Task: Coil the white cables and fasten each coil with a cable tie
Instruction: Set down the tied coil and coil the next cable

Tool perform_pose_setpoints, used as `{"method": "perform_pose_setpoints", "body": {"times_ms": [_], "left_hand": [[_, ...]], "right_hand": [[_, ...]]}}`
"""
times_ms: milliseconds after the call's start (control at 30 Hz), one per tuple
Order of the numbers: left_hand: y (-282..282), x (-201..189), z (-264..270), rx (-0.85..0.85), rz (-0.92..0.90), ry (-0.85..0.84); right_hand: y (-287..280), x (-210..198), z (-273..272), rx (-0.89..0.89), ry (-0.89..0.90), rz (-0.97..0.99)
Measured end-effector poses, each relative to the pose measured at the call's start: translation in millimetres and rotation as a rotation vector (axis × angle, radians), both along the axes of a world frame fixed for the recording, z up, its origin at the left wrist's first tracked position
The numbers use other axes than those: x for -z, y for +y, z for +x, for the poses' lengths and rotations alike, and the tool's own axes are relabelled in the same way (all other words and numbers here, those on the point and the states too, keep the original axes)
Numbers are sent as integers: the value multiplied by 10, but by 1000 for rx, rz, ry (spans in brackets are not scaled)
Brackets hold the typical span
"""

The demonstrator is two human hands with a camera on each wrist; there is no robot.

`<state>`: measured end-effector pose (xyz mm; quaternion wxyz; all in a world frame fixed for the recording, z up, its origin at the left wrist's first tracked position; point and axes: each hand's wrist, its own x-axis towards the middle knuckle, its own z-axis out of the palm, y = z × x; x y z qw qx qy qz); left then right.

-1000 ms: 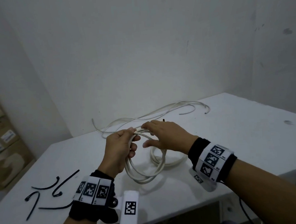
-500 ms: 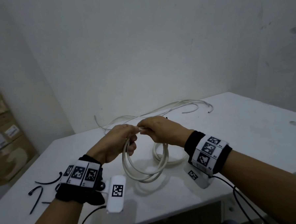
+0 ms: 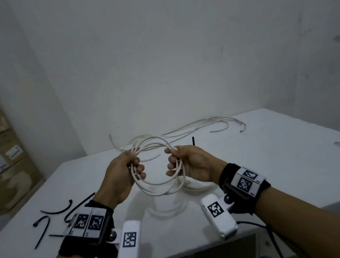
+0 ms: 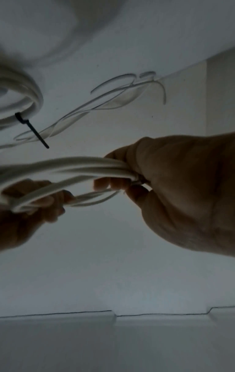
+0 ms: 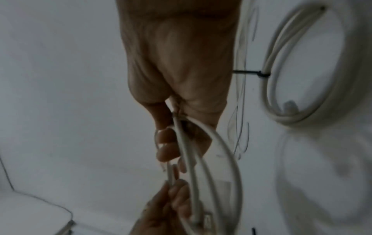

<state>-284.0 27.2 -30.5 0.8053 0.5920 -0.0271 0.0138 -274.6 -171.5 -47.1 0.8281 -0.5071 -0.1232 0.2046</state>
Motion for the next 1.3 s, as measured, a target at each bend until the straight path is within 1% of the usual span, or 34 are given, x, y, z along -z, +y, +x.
{"method": "perform_pose_setpoints", "body": {"times_ms": [33, 67, 133, 200, 233, 267, 300, 333, 367, 400, 433, 467, 500, 533, 567, 600, 667, 733, 767, 867, 900, 933, 967, 1000, 1067, 1100, 1133, 1200, 1233, 1300], "left_hand": [[-10, 27, -24, 14, 42, -9], [-21, 52, -44, 21, 85, -17], [-22, 87, -63, -2, 156, -5], [-8, 124, -49, -57, 239, 32], [4, 163, -27, -107, 311, 40], [13, 217, -6, -192, 436, 20], [8, 263, -10, -290, 601, -47], [-16, 280, -64, -379, 745, -188], [-51, 280, -137, -423, 851, -390], [-84, 279, -199, -390, 934, -564], [-109, 282, -244, -295, 974, -658], [-136, 274, -293, -160, 981, -641], [-165, 250, -335, -19, 943, -538], [-166, 256, -333, 68, 905, -433], [-148, 253, -325, 95, 881, -385], [-115, 237, -303, 67, 886, -383], [-21, 159, -271, 20, 823, -402], [71, 35, -260, 72, 698, -325], [121, -46, -261, 122, 619, -271], [241, -262, -257, 266, 396, -158], [260, -324, -256, 296, 364, -143], [272, -364, -248, 325, 354, -142], [264, -406, -251, 354, 345, -144], [249, -440, -254, 375, 330, -151], [201, -497, -260, 370, 313, -158], [177, -518, -258, 341, 322, -153], [159, -527, -248, 307, 329, -146], [122, -522, -230, 248, 318, -126], [99, -513, -225, 222, 305, -114], [51, -487, -220, 181, 299, -106]], "right_hand": [[36, -24, 1, 23, 60, 92], [71, -55, 1, 40, 104, 139], [124, -85, 6, 73, 143, 134], [160, -106, 13, 95, 172, 130], [178, -117, 6, 96, 201, 144], [195, -127, 4, 95, 237, 172], [216, -148, -4, 89, 264, 199], [235, -172, -7, 79, 277, 218], [257, -202, -11, 66, 276, 228], [280, -234, -11, 53, 269, 232], [305, -268, -6, 43, 266, 236], [328, -301, -3, 38, 272, 244], [344, -338, -3, 43, 276, 242], [354, -358, 7, 50, 271, 220], [351, -368, 14, 58, 250, 172], [330, -365, 22, 62, 214, 100], [237, -343, 30, 68, 106, -132], [125, -338, 16, 85, -25, -408], [91, -345, 4, 118, -101, -503], [81, -417, -108, 318, -418, -648], [89, -447, -138, 380, -542, -691], [102, -489, -163, 401, -638, -731], [112, -532, -184, 358, -687, -744], [122, -568, -202, 258, -697, -706], [135, -584, -228, 36, -660, -584], [131, -577, -234, -17, -634, -521], [125, -557, -238, -39, -601, -460], [123, -502, -245, 2, -523, -382], [121, -484, -245, 46, -512, -379], [125, -470, -252, 123, -543, -410]]}}
